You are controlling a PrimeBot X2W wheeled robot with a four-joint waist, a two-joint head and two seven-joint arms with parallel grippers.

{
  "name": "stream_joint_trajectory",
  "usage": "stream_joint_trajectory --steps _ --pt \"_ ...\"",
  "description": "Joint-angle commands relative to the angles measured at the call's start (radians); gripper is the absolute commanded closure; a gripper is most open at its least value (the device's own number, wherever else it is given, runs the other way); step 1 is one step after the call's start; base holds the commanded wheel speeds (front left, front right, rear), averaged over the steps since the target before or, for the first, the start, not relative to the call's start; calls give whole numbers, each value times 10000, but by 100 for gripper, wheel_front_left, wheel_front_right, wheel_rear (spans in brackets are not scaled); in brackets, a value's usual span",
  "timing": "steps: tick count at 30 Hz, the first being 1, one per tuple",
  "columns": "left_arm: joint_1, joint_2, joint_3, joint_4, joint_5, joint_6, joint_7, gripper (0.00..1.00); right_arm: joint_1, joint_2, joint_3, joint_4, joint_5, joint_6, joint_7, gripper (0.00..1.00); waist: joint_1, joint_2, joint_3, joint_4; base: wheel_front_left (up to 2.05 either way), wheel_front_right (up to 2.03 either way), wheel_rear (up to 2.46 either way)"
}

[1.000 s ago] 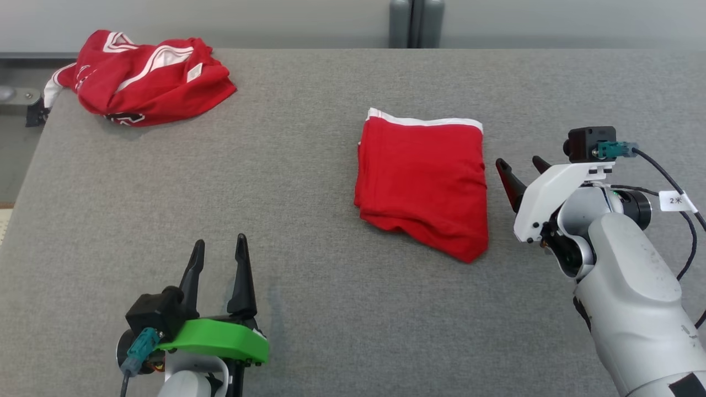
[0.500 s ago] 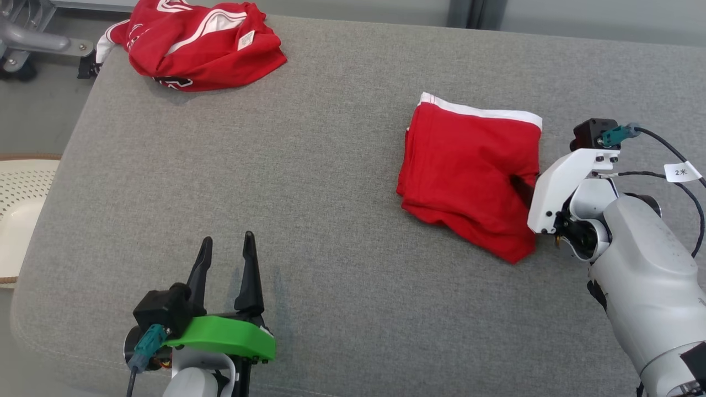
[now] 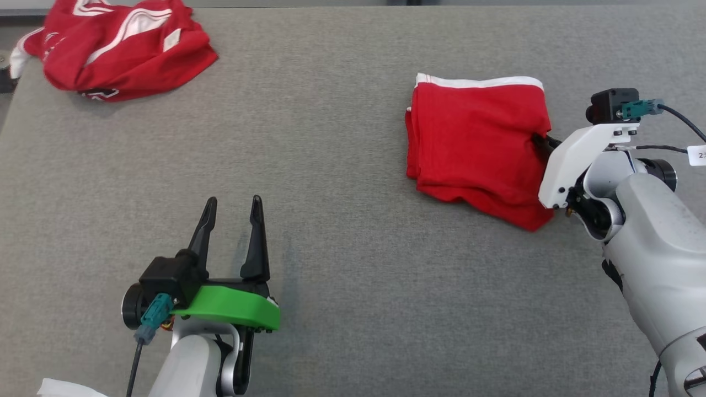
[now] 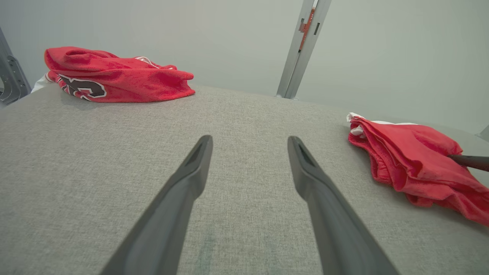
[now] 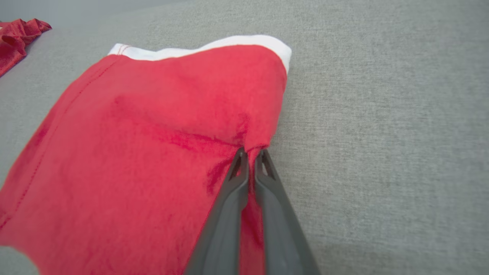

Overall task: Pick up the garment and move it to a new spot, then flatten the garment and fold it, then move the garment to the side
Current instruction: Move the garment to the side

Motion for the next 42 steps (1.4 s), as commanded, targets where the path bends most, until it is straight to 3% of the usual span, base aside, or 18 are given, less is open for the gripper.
stream_joint_trajectory --steps 1,11,16,27,42 --pt "-222 23 31 -8 146 -25 -4 0 -146 -124 37 25 115 -15 -153 100 0 0 442 -1211 0 0 0" --pt "-807 222 -13 163 764 -301 -4 0 -326 -817 -126 194 587 -15 -1083 100 0 0 1264 -3346 0 0 0" --pt "-903 298 -51 79 870 -330 -4 0 -334 -968 -221 310 787 -16 -1364 100 0 0 1483 -3592 0 0 0" --pt "-1085 399 -151 -321 823 -297 42 0 -1188 -1393 -302 1030 323 -16 -2077 100 0 0 1914 -3022 0 0 0" --pt "-1122 456 -455 -1295 748 -334 264 0 -3977 -3204 -1066 3556 -1513 -16 -2444 100 0 0 2790 -1777 0 0 0"
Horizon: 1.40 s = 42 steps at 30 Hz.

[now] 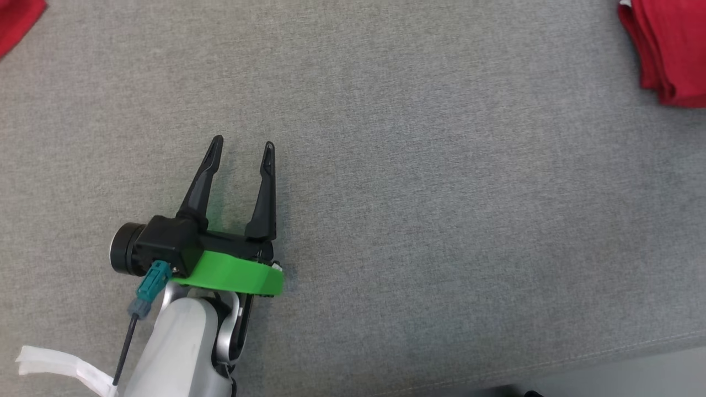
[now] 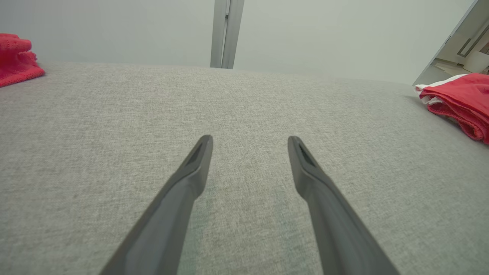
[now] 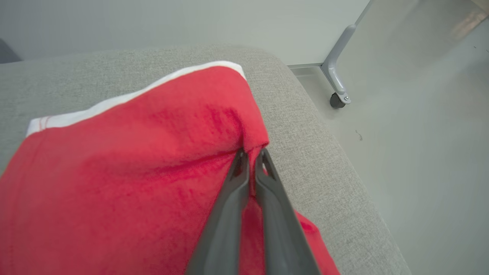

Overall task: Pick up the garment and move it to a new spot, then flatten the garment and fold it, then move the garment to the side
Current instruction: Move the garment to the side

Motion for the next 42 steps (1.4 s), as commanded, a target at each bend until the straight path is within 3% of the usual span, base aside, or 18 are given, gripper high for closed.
stream_joint_trajectory --steps 1,7,9,10,20,28,35,42 --pt "-64 62 -41 -66 11 -23 16 0 -214 -163 -103 151 -154 -16 -97 100 -1 0 218 278 0 0 0" --pt "40 52 -166 -168 21 50 68 0 -694 -586 -509 662 -1092 -16 -367 100 -1 0 191 392 0 0 0" --pt "39 85 -177 -156 3 51 68 0 -820 -733 -705 718 -1486 -16 -535 49 -1 0 166 390 0 0 0" --pt "35 90 -184 -146 -6 57 74 0 -826 -704 -786 744 -1713 -16 -586 0 -1 0 149 379 0 0 0" --pt "175 120 -251 -9 -120 125 144 0 -870 540 -1462 790 -2645 -16 -1374 0 -1 0 -286 104 0 0 0" --pt "114 231 50 228 -371 197 14 0 -789 1613 -996 536 -2849 -16 -1925 0 -1 0 -1021 -157 0 0 0" --pt "85 258 680 677 -628 414 -181 0 -5 2810 -487 -105 -2352 -16 -2384 0 -1 0 -2015 -251 0 0 0" --pt "652 177 1316 1066 -904 587 -275 0 1543 3561 55 -1209 -1661 -16 -2553 0 -1 0 -2970 -189 0 0 0"
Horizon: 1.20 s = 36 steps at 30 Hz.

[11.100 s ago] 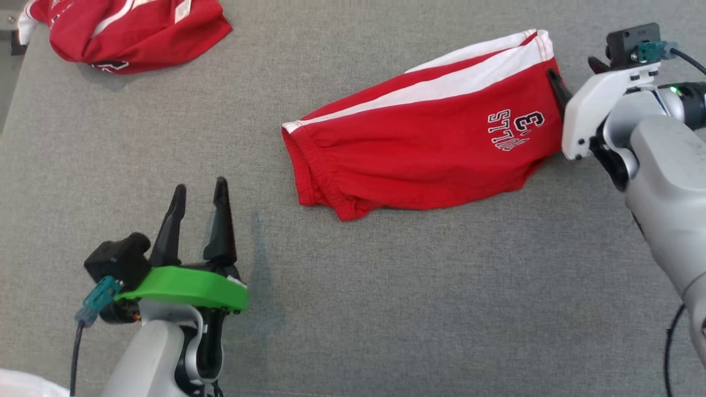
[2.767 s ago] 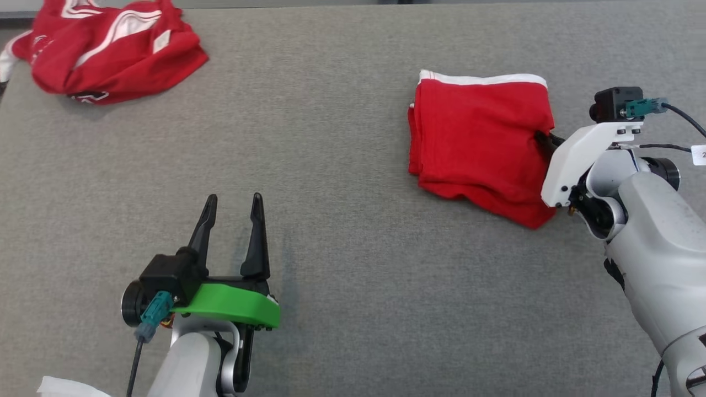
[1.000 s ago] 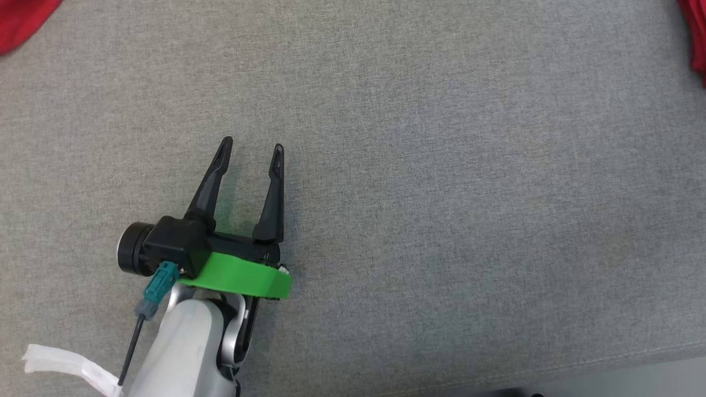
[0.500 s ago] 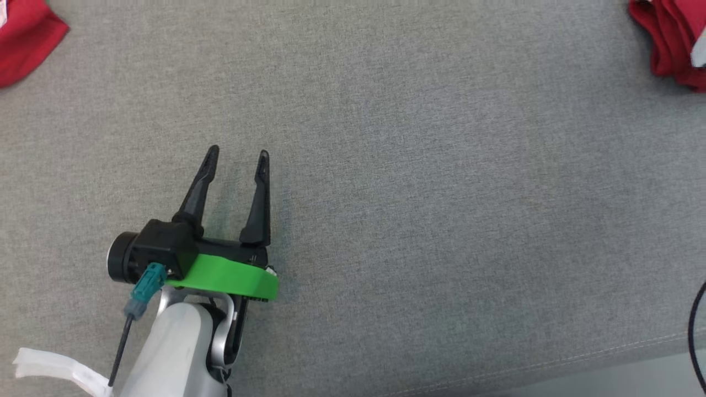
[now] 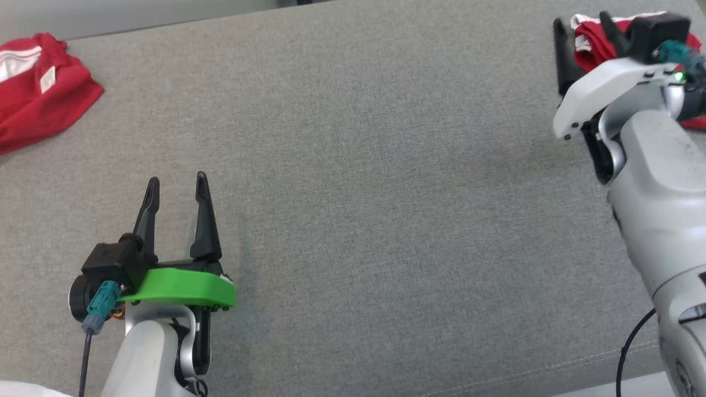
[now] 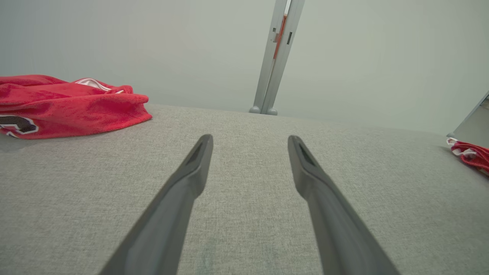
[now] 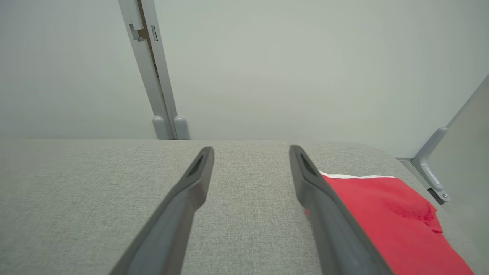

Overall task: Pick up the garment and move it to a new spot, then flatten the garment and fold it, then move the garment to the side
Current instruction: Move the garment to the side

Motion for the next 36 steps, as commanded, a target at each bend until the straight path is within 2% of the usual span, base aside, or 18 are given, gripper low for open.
stream_joint_trajectory --steps 1,6,9,20,27,36 --pt "202 -7 126 82 -50 54 -85 0 437 130 78 -364 177 -16 -69 0 0 -1 -638 35 0 0 0" --pt "629 -99 588 206 23 95 -69 0 1915 466 61 -2112 274 -16 -61 0 0 -1 -1014 133 0 0 0" --pt "933 -165 880 258 135 102 -70 0 2882 654 -81 -3297 -50 -16 -63 0 0 -1 -1185 185 0 0 0" --pt "2010 -444 1347 166 413 -13 -62 0 6635 1694 -1261 -6656 -841 -16 -66 0 0 -1 -1677 479 0 0 0" --pt "2454 -524 1223 14 287 -11 -63 0 8084 1777 -1203 -7760 -723 -16 -65 0 0 -1 -1864 534 0 0 0" --pt "2525 -539 929 88 358 40 -63 0 8665 1773 -860 -7997 -482 -16 -67 0 0 -1 -1915 497 0 0 0"
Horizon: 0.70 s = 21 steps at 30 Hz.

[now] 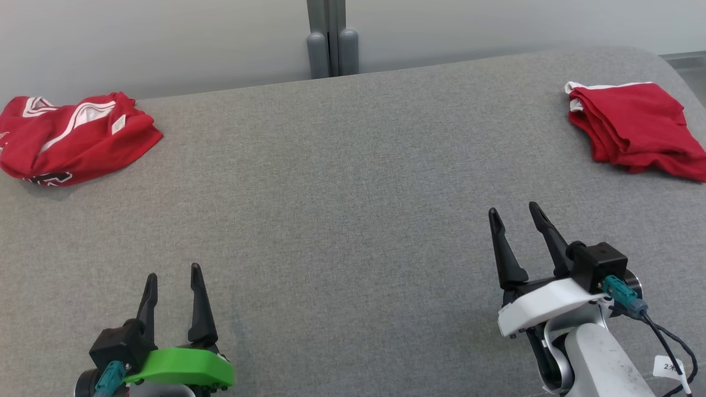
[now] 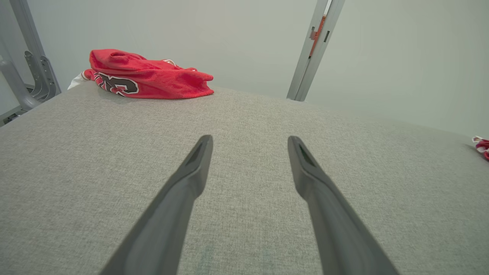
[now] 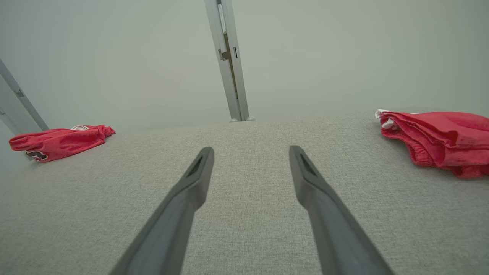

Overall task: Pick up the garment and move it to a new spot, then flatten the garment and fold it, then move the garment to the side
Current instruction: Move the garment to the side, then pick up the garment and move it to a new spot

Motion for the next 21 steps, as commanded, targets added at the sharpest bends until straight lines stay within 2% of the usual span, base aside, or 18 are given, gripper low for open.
stream_joint_trajectory --steps 1,15,21 --pt "68 12 -25 35 64 37 -4 0 117 -16 2 -53 64 -16 -27 0 0 0 10 5 0 0 0" --pt "-119 11 -228 73 -66 57 -4 0 117 -14 -1 84 -11 -16 -27 0 0 0 58 172 0 0 0" --pt "-260 15 -401 68 -135 83 -3 0 176 -12 -95 -61 -141 -16 -27 0 0 0 112 934 0 0 0"
